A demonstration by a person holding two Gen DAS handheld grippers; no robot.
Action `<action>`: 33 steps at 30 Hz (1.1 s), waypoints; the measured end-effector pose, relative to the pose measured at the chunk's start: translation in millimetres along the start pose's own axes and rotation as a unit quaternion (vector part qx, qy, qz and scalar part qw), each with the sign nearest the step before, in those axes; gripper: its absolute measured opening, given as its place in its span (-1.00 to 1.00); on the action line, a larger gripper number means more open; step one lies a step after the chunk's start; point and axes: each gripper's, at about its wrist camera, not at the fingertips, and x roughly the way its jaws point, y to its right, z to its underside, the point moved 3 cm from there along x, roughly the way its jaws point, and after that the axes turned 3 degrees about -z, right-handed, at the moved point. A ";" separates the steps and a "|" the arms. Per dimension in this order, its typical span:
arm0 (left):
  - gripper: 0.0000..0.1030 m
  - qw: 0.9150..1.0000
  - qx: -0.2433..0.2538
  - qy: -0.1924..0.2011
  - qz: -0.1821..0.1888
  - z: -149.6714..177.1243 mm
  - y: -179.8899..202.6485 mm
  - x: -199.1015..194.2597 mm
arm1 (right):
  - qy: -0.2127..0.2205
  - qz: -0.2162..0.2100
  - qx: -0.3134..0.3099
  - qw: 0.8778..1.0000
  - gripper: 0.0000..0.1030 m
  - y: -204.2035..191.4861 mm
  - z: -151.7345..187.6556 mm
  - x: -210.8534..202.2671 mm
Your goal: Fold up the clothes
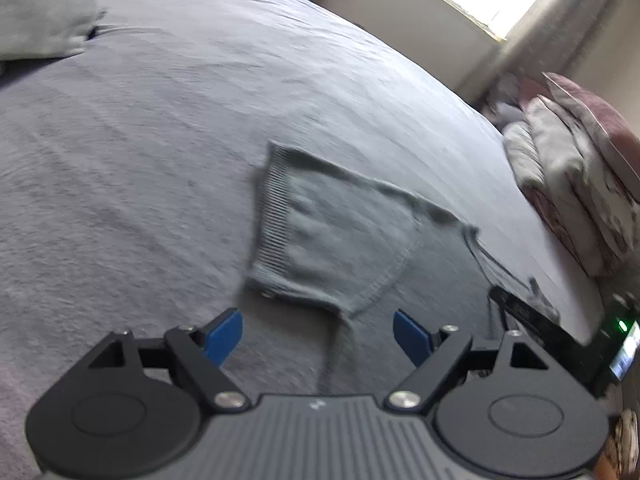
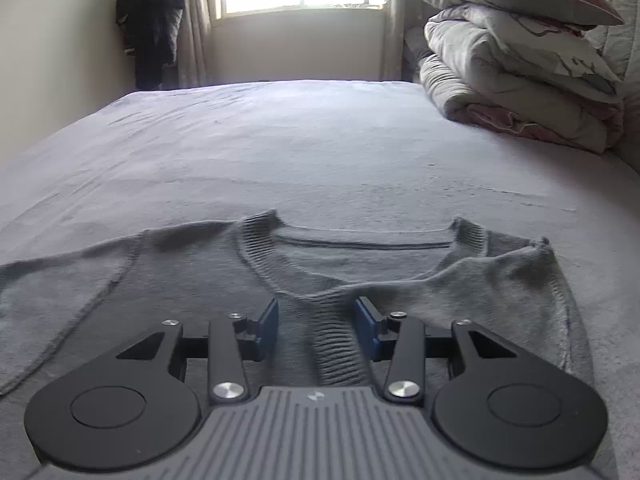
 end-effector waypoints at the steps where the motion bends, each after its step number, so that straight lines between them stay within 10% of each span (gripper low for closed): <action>1: 0.63 1.000 -0.015 0.001 -0.004 -1.3 -5.0 0.0 | -0.001 -0.014 0.001 1.000 -0.10 -6.7 -0.9 -1.7; 13: 0.51 0.994 -0.086 0.050 -0.054 -27.1 -50.3 -28.0 | -0.086 -0.191 -0.078 0.975 -0.10 -163.6 -1.2 2.8; 27: 0.68 0.987 -0.137 0.062 -0.049 -39.0 -75.6 -53.0 | -0.058 -0.143 -0.123 0.980 -0.07 -249.3 8.8 35.0; 30: 0.68 0.986 -0.142 0.069 -0.047 -39.2 -76.4 -56.5 | -0.038 -0.129 -0.163 0.977 -0.27 -255.3 13.7 32.6; 32: 0.68 0.986 -0.143 0.071 -0.046 -39.0 -75.5 -57.8 | -0.030 -0.118 -0.167 0.978 -0.88 -250.9 12.9 32.3; 33: 0.68 0.986 -0.142 0.071 -0.045 -39.2 -75.2 -58.3 | -0.027 -0.111 -0.162 0.980 -0.88 -246.3 11.3 32.6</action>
